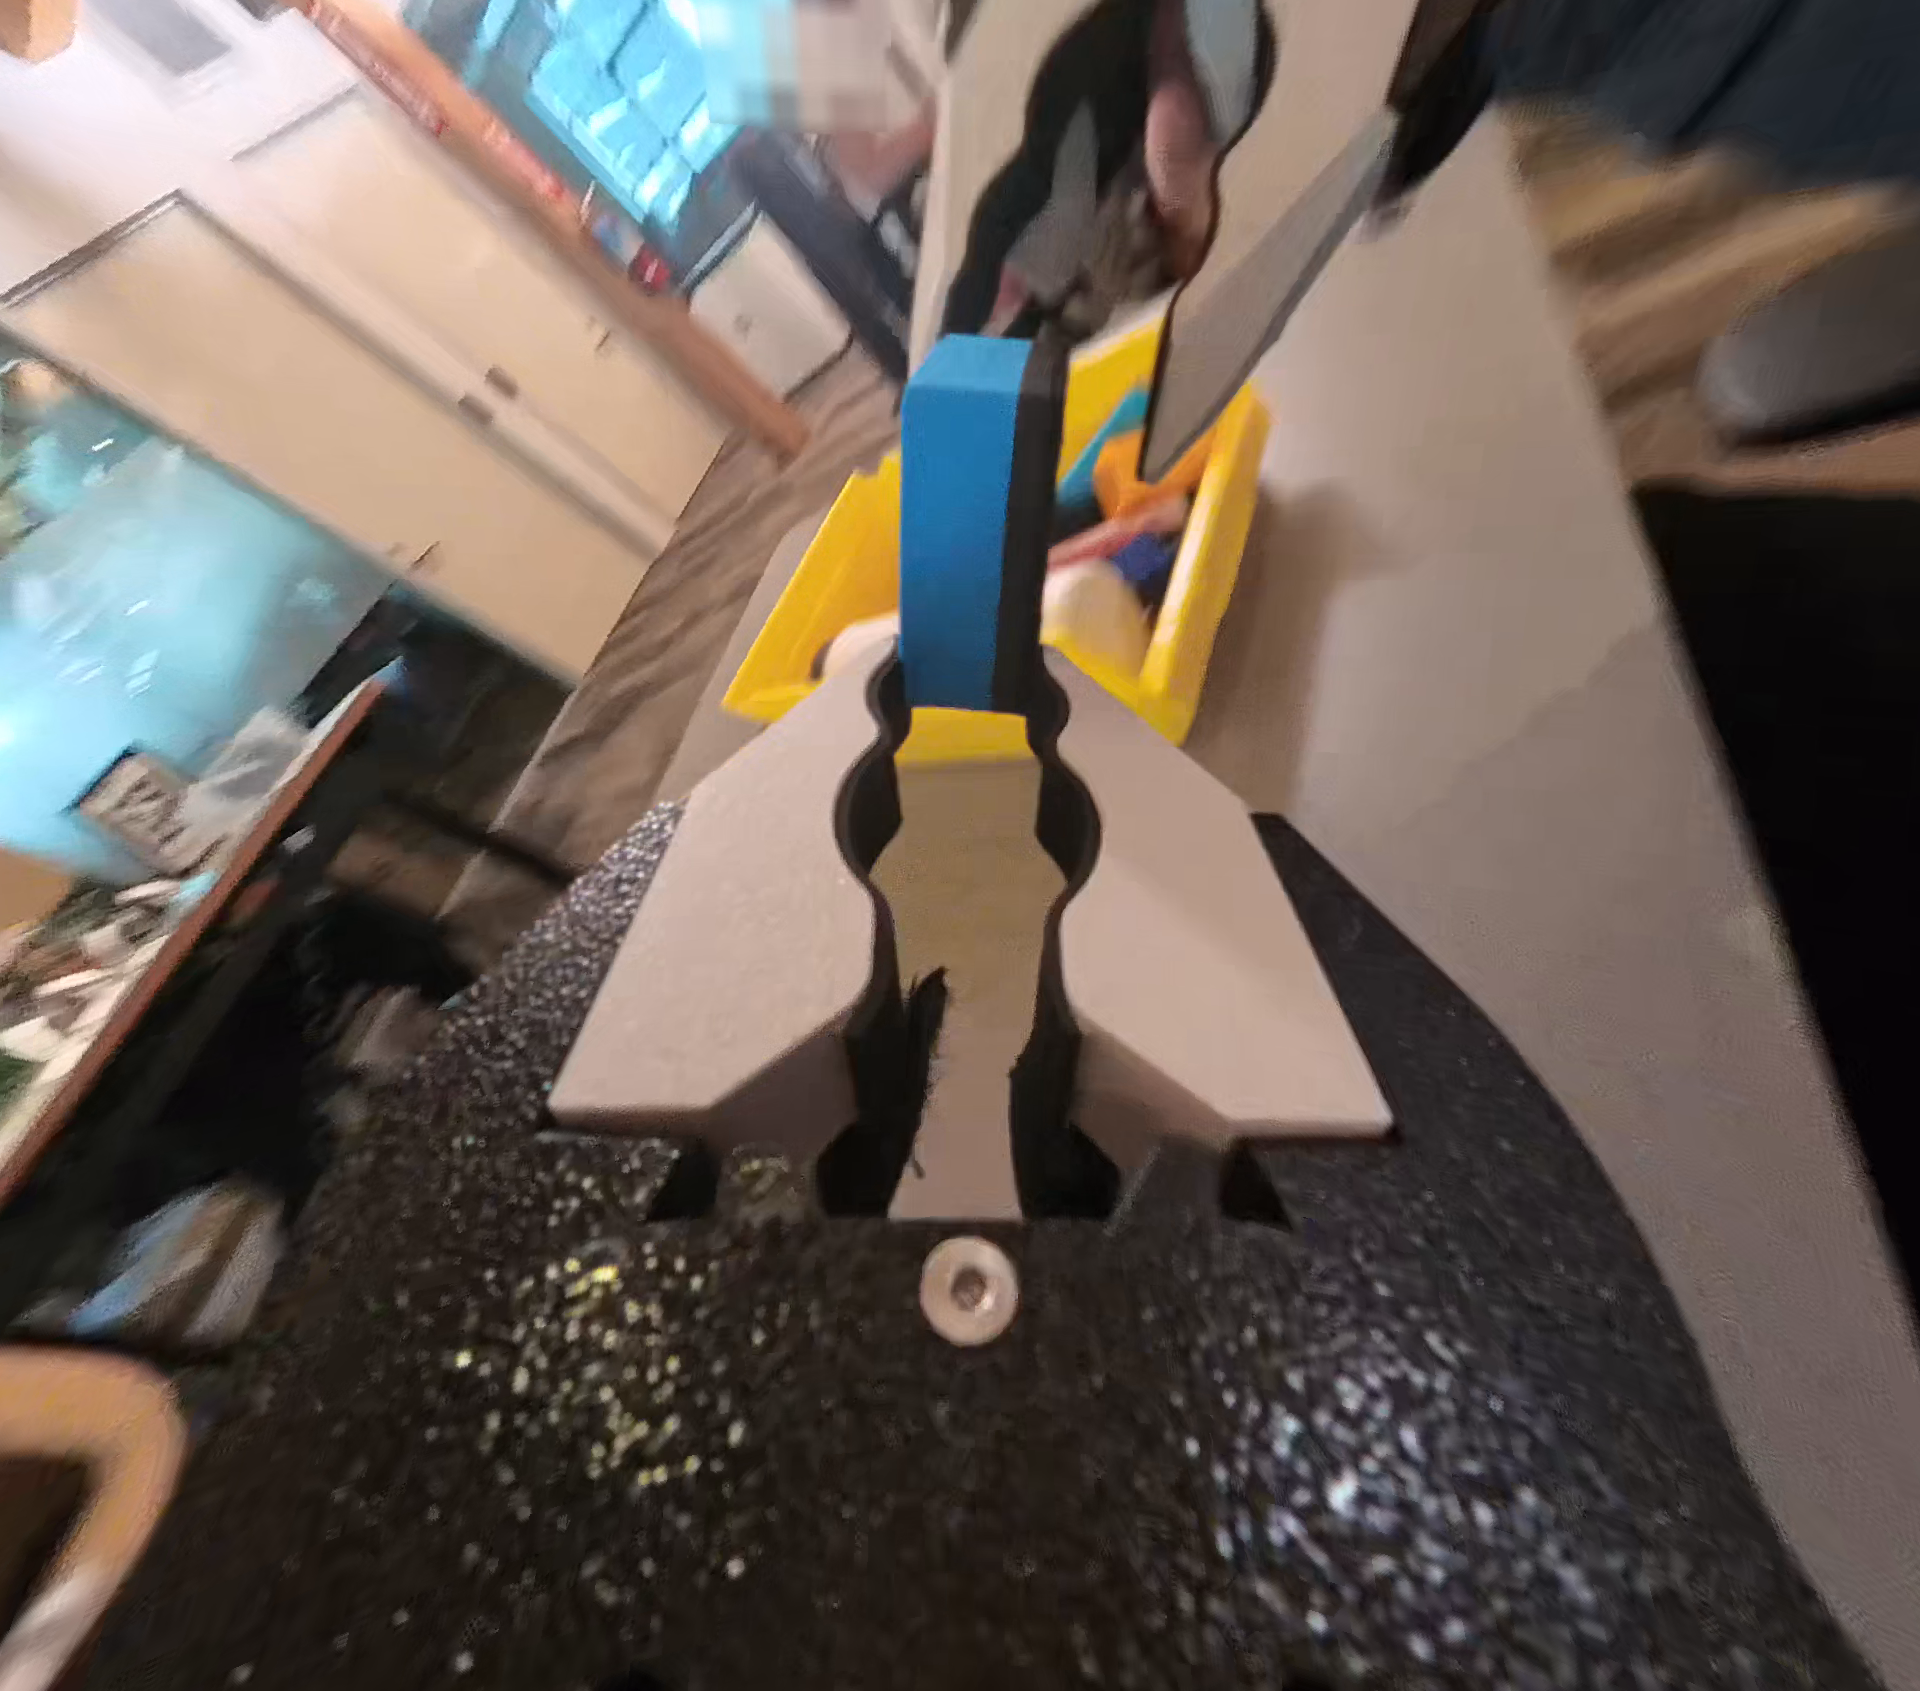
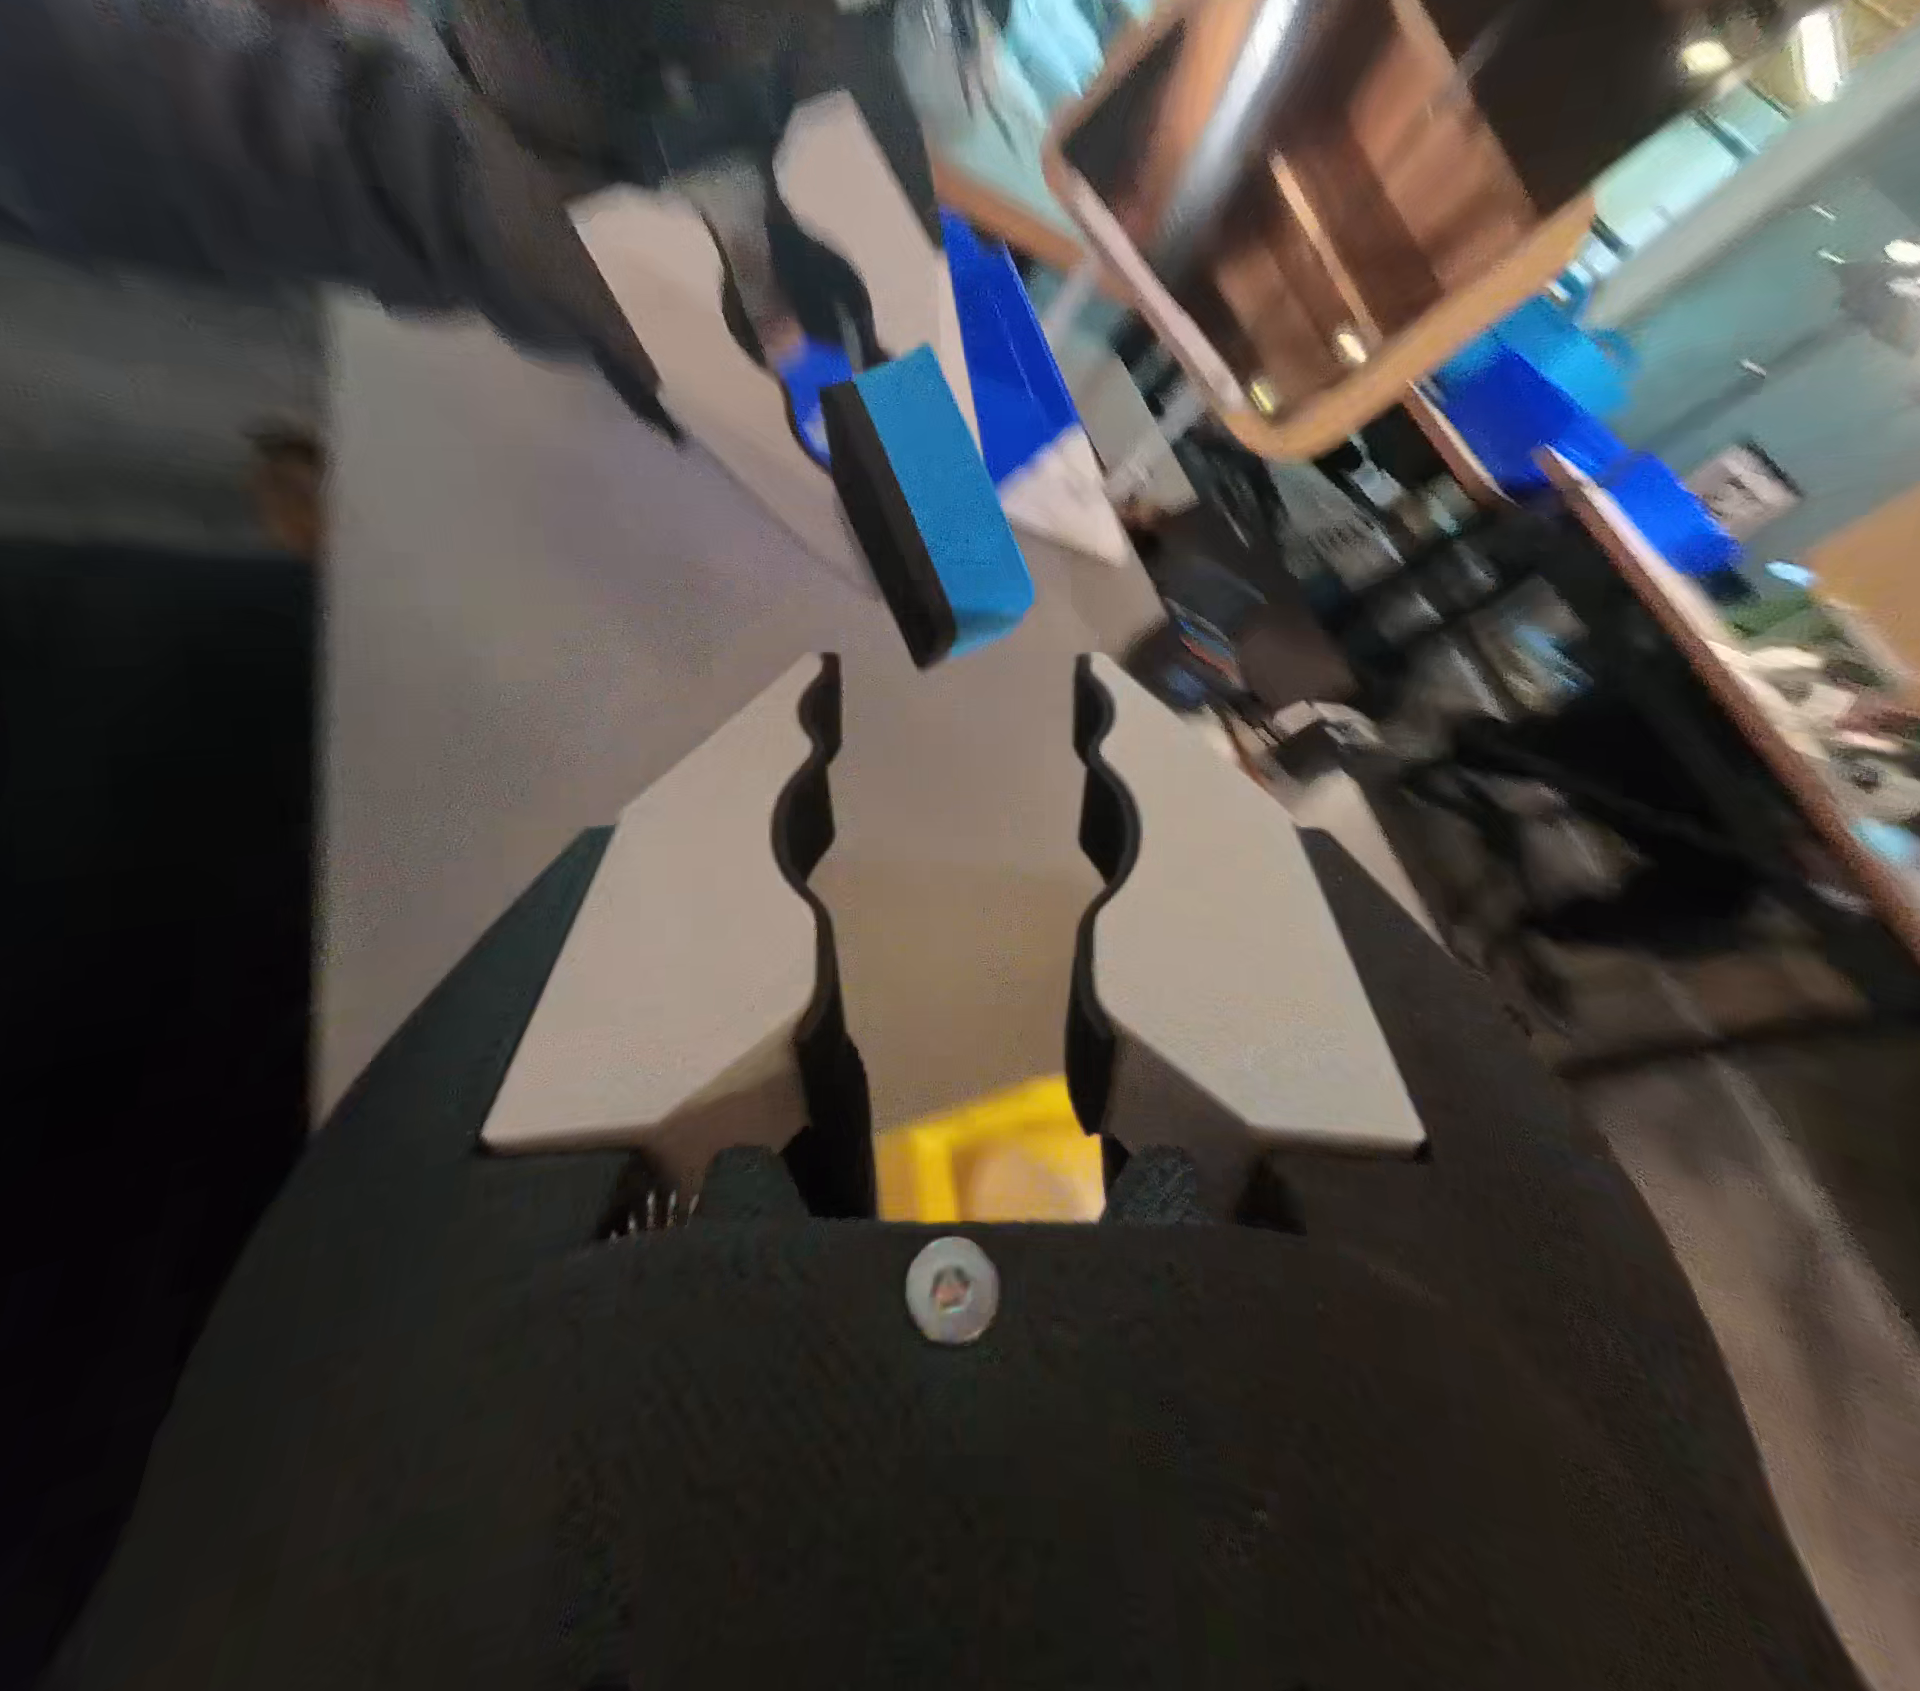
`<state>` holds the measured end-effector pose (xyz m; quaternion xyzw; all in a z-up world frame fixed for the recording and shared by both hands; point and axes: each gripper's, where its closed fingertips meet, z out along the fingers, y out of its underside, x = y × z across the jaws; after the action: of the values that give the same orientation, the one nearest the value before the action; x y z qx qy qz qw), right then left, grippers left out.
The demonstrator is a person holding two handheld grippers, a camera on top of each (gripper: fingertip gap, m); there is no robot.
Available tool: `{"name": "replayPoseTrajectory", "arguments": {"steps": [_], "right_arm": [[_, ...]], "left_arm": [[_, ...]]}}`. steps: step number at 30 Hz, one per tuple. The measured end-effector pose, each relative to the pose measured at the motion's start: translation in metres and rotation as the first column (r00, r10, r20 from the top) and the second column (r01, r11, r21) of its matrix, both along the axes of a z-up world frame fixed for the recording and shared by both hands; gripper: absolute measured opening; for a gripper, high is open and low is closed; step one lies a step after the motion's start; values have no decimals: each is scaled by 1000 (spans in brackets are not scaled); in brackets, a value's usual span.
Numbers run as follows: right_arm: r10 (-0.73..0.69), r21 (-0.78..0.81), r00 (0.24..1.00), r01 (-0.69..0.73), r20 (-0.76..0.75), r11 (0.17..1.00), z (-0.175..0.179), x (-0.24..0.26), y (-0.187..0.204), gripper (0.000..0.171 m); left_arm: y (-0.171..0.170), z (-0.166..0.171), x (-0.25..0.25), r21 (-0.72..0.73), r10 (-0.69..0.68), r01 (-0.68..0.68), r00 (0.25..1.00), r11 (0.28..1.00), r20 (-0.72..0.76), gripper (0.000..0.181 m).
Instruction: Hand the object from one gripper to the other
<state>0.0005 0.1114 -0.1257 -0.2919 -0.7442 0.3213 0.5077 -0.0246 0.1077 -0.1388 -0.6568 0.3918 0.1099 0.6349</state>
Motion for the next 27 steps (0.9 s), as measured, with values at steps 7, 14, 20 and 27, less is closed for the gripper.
{"name": "replayPoseTrajectory", "arguments": {"steps": [7, 14, 20, 27], "right_arm": [[-108, 407, 993, 80, 47, 910, -25, -17, -13, 37], [-29, 361, 1000, 26, 5, 932, -17, -16, -20, 20], [262, -72, 946, -279, -189, 957, 25, 0, -51, 19], [376, -243, 891, -436, -254, 867, 31, 10, -53, 19]], "left_arm": [[3, -17, -13, 57, 205, -200, 879, 978, -430, 19], [-8, -18, 4, -90, 30, -52, 972, 995, -234, 32], [-22, 5, 23, -130, -150, 164, 982, 978, 111, 50], [-28, 21, 41, -13, -306, 325, 901, 946, 307, 23]]}}
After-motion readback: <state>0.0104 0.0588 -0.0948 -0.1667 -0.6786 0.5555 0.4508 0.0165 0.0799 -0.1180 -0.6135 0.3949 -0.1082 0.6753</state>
